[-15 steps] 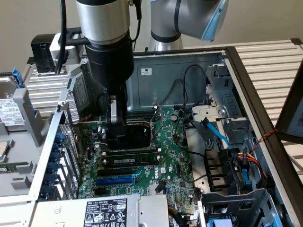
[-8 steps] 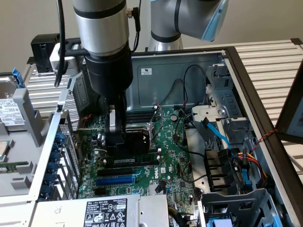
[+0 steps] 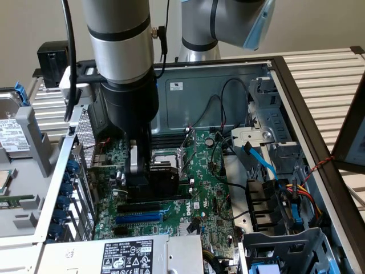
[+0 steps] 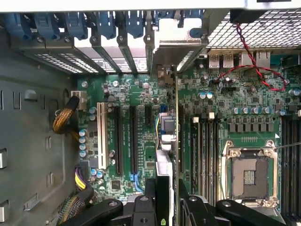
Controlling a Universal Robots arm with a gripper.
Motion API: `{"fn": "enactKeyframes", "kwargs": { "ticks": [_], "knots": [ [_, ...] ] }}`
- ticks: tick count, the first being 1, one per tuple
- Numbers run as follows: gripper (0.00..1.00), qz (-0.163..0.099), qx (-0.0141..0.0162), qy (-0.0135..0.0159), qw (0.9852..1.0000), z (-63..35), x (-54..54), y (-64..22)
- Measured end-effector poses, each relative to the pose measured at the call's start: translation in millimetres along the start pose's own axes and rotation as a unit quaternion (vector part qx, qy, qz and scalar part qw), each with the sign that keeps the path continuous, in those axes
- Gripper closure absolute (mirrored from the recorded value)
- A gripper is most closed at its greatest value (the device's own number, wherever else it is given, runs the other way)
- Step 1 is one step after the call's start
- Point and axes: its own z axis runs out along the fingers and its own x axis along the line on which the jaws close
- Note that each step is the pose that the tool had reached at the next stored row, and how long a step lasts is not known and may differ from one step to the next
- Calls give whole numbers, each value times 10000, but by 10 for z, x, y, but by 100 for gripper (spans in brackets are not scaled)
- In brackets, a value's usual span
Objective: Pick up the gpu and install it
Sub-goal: 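Insert the gpu into the slot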
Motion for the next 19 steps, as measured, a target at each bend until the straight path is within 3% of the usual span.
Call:
{"fn": "enactKeyframes", "kwargs": {
  "ticks": [4,8,10,19],
  "knots": [
    [73,3,-5,-63,10000,42,4,22],
    [73,5,-11,-165,9999,79,4,39],
    [73,6,-13,-191,9998,91,4,40],
    [73,5,-14,-193,9998,118,6,47]
  ]
}}
